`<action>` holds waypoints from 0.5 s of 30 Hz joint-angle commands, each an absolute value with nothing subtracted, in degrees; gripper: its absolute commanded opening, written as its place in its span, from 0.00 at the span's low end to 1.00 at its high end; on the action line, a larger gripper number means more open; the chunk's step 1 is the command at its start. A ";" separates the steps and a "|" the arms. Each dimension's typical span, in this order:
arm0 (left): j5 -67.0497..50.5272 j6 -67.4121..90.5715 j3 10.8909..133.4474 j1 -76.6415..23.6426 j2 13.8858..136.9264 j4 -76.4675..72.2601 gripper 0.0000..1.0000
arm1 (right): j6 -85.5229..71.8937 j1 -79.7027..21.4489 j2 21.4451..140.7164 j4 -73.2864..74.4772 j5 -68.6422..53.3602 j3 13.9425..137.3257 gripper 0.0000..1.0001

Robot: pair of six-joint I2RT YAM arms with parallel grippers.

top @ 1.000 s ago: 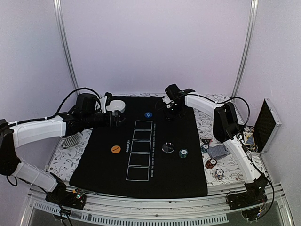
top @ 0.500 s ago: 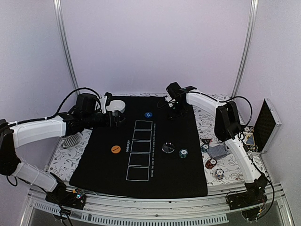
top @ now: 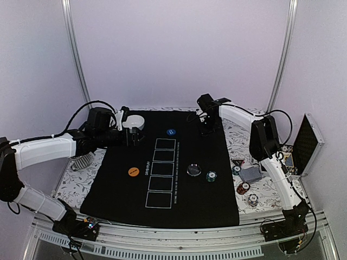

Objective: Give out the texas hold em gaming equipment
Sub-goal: Place the poker chips pile in the small blind area.

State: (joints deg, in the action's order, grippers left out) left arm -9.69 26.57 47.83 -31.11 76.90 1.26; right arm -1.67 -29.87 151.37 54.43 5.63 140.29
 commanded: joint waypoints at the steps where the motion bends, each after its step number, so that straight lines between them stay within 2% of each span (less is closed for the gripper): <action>1: -9.59 25.82 47.11 -31.23 77.44 1.54 0.87 | -1.12 -30.02 153.21 53.56 6.67 139.94 0.18; 10: -9.36 25.82 47.02 -31.29 77.21 1.76 0.87 | -0.63 -30.02 154.17 52.68 6.67 139.26 0.30; 15: -9.23 25.68 47.01 -31.33 77.15 1.84 0.87 | -0.62 -29.97 154.48 52.39 6.91 139.14 0.42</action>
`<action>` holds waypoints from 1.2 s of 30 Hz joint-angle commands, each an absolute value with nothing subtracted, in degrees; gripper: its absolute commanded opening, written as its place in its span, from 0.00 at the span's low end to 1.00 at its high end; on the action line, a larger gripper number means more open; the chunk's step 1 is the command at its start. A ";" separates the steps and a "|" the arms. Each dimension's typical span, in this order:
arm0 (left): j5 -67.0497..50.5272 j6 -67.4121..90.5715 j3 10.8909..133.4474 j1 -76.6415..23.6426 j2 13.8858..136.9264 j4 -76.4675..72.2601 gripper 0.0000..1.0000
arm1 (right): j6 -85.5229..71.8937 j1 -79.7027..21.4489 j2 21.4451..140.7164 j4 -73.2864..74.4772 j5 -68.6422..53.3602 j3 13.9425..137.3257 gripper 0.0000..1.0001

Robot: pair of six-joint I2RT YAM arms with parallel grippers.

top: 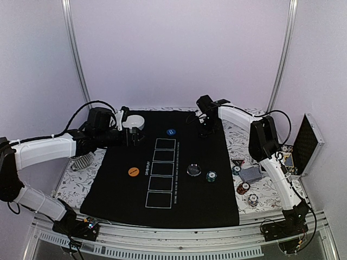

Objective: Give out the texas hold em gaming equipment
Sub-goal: Place the poker chips pile in the small blind area.

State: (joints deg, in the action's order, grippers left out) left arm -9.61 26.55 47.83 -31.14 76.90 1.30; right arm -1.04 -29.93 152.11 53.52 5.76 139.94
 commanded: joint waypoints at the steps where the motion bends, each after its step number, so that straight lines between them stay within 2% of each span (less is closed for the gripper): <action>1: -9.23 25.66 47.02 -31.29 77.17 1.89 0.87 | -0.62 -29.97 154.41 52.26 7.01 139.13 0.45; 12: -9.15 25.64 46.95 -31.29 77.08 1.93 0.88 | 1.75 -29.97 154.68 50.01 8.62 139.04 0.56; 15: -9.06 25.54 46.93 -31.29 76.95 2.02 0.88 | 2.06 -29.97 154.09 49.52 8.47 139.11 0.63; 17: -9.06 25.58 46.98 -31.29 76.98 2.02 0.88 | 2.64 -29.99 153.15 49.08 6.86 139.13 0.69; 20: -9.05 25.66 47.07 -31.29 77.06 1.96 0.88 | 3.41 -30.05 151.01 48.51 1.30 139.05 0.85; 21: -9.05 25.73 47.10 -31.24 77.01 1.94 0.88 | 3.50 -30.06 150.12 48.17 -0.47 139.07 0.98; 24: -9.07 25.79 47.11 -31.25 76.86 2.00 0.88 | 2.98 -30.06 146.95 46.79 -3.85 139.02 0.99; 31: -8.58 25.84 46.87 -31.29 75.32 2.76 0.88 | 3.47 -30.16 135.64 43.20 -3.56 137.96 0.99; 36: -8.13 25.93 46.44 -31.29 74.09 3.24 0.88 | 4.67 -29.93 120.60 42.50 0.70 127.35 0.99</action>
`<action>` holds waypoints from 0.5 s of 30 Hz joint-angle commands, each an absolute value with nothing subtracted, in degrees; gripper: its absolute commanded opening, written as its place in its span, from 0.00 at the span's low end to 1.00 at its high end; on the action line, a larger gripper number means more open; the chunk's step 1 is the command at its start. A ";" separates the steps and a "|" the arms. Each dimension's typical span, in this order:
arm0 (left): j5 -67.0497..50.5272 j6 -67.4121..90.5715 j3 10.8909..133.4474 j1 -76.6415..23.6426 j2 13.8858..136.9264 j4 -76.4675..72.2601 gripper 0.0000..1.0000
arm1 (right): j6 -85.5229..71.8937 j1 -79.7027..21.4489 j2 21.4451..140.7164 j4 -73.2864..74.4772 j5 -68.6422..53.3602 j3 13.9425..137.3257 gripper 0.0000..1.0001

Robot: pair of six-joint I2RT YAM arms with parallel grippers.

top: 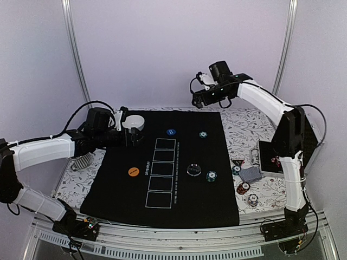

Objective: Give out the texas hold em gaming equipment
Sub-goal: Pick up the pile of poker chips from the pile of poker chips.

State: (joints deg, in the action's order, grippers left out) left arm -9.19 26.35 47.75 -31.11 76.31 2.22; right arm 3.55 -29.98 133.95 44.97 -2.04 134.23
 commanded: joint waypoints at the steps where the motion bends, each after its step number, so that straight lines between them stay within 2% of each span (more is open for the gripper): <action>1: -7.88 25.93 46.27 -31.25 73.74 3.25 0.88 | 4.62 -29.82 118.04 42.91 1.81 124.01 0.99; 3: -7.29 25.93 45.70 -31.29 73.18 3.02 0.88 | 3.99 -29.44 113.47 45.00 3.20 117.14 1.00; 5: -7.00 25.84 45.45 -31.29 72.96 2.83 0.88 | 2.10 -29.19 110.02 48.37 4.16 110.98 0.94; 10: -7.17 25.24 45.85 -31.28 73.34 2.72 0.88 | -2.67 -29.09 104.06 53.52 2.21 93.92 0.74; 15: -7.11 25.20 45.75 -31.35 73.41 2.79 0.88 | -4.24 -28.84 102.02 54.75 0.60 83.76 0.69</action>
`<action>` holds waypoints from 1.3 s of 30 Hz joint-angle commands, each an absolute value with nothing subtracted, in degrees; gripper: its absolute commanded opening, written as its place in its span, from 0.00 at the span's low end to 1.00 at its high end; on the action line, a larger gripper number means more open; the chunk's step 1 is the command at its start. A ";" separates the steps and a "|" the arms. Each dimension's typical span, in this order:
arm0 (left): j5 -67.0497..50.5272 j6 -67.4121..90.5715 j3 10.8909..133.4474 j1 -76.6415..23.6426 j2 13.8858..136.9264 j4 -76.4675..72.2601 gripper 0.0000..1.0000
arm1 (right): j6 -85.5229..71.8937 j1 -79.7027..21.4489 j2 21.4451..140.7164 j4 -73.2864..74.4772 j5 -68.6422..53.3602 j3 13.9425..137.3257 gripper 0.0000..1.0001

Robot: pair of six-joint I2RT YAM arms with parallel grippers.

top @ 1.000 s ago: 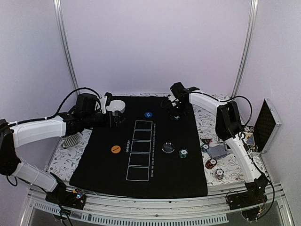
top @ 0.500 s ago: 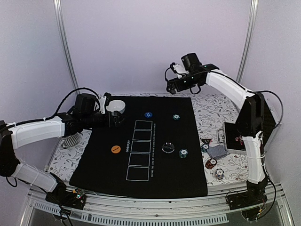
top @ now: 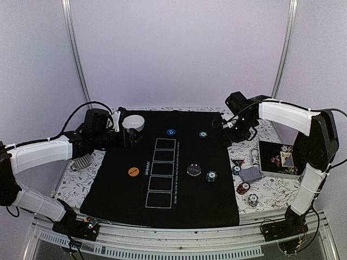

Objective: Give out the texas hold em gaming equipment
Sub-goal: Pick up the pile of poker chips from the pile of poker chips.

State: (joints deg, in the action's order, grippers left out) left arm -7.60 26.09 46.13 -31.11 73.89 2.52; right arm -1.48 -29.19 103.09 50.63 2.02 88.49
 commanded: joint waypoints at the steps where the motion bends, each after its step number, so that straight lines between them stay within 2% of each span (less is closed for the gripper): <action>1: -7.04 25.22 45.64 -31.38 73.39 2.81 0.88 | -4.23 -28.83 102.23 54.76 -0.38 82.61 0.69; 6: -6.85 25.22 45.35 -31.35 73.22 2.96 0.88 | -3.42 -28.77 105.20 55.79 -0.29 79.27 0.69; 10: -6.41 24.84 45.51 -31.33 73.04 3.37 0.88 | -2.54 -28.42 107.83 56.25 -0.39 78.28 0.63; 16: -6.15 24.52 45.62 -31.38 73.10 3.67 0.88 | -2.29 -28.30 110.61 57.78 -0.25 77.96 0.65; 28: -6.17 24.43 45.61 -31.39 73.65 3.25 0.88 | -3.40 -28.30 112.02 60.44 4.24 75.99 0.59; 39: -6.08 24.26 45.49 -31.35 73.91 3.25 0.88 | -2.75 -29.84 114.79 59.29 4.68 76.31 0.58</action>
State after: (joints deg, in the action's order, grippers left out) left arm -6.72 25.06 46.02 -31.11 73.89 2.90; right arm -2.98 -28.91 112.97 59.57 4.03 76.40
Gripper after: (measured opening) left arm 0.881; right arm 0.587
